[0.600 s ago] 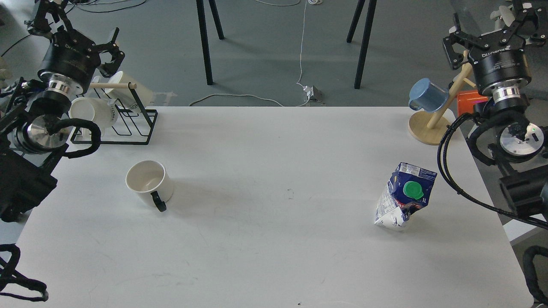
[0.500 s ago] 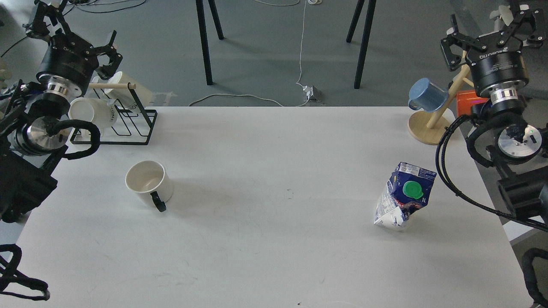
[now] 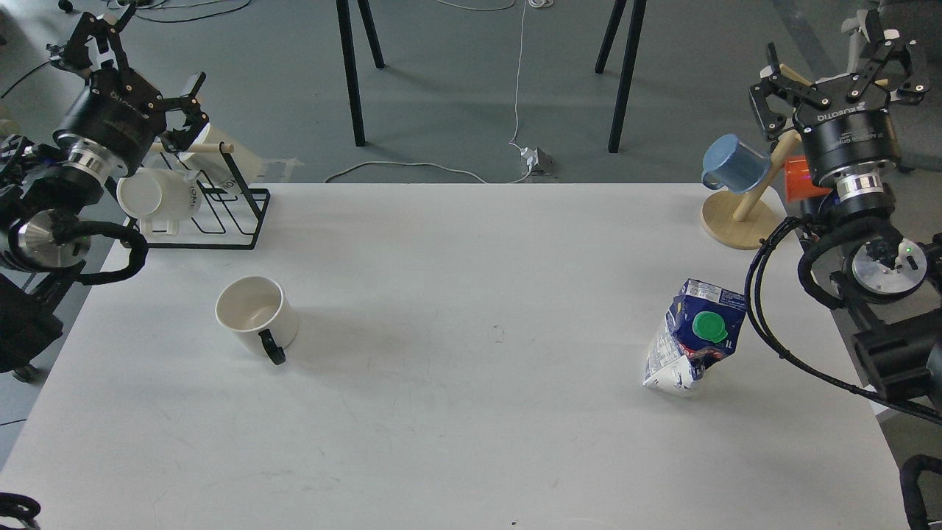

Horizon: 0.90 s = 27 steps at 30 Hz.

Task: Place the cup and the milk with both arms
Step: 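Move the left gripper down toward the white mug, then grasp the white mug by its rim with the left gripper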

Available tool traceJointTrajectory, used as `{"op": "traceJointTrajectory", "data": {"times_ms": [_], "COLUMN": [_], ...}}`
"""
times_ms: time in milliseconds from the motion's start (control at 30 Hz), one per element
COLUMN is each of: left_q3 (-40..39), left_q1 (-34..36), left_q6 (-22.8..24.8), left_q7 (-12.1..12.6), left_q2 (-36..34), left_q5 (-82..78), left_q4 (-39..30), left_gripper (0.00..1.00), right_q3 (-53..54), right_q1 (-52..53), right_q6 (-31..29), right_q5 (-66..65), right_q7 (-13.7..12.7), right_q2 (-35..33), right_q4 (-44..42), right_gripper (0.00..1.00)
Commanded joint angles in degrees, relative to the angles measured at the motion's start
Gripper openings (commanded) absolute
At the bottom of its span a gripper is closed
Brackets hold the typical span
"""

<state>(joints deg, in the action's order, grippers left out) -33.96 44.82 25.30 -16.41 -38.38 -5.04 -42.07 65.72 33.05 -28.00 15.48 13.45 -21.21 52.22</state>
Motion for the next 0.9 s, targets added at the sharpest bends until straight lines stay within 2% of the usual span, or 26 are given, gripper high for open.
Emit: {"op": "traceJointTrajectory", "data": {"times_ms": [0, 100, 200, 267, 400, 533, 667, 800, 867], "left_q3": [2.50, 2.50, 2.50, 2.50, 2.59, 2.76, 7.14, 11.02, 12.07], "left_q1": [-0.26, -0.61, -2.10, -3.86, -6.94, -8.79, -10.46, -10.55, -10.64], "left_q6": [0.10, -0.43, -1.48, -3.32, -7.01, -10.70, -15.97, -21.16, -22.31], "left_q7": [-0.11, -0.46, -1.95, -3.09, -3.45, -3.45, -2.92, -3.45, -3.71], "left_q2": [-7.74, -13.28, -15.67, -15.94, -15.50, -14.89, -10.68, -5.58, -4.08], "left_q5": [-11.88, -25.32, -39.04, -48.79, -69.27, -82.83, -94.51, -104.46, -105.35], "left_q4": [-6.33, -12.84, -18.03, -19.88, -20.59, -20.07, -17.35, -9.89, -6.54], "left_gripper": [0.96, 0.95, 0.93, 0.93, 0.92, 0.85, 0.81, 0.75, 0.70], "right_q3": [0.47, 0.47, 0.55, 0.55, 0.99, 1.52, 1.52, 1.52, 1.43], "right_q1": [-0.88, -1.32, -2.20, -3.16, -5.10, -5.81, -5.81, -5.81, -5.81], "right_q6": [0.00, 0.00, 0.00, 0.00, 0.00, 0.00, 0.00, 0.00, 0.00], "right_q5": [-0.01, -0.01, -0.01, -0.01, -0.10, -0.10, -0.10, -0.18, -0.27], "right_q7": [0.00, 0.00, 0.09, 0.09, 0.09, 0.00, 0.00, 0.00, 0.00], "right_q2": [-0.06, -0.06, -0.06, -0.06, -0.59, -1.73, -1.99, -1.99, -1.99], "right_q4": [0.17, 0.25, 0.95, 2.36, 4.56, 4.65, 5.00, 5.44, 5.53], "right_gripper": [0.99, 0.99, 0.99, 0.99, 0.99, 0.99, 0.99, 0.99, 0.99]}}
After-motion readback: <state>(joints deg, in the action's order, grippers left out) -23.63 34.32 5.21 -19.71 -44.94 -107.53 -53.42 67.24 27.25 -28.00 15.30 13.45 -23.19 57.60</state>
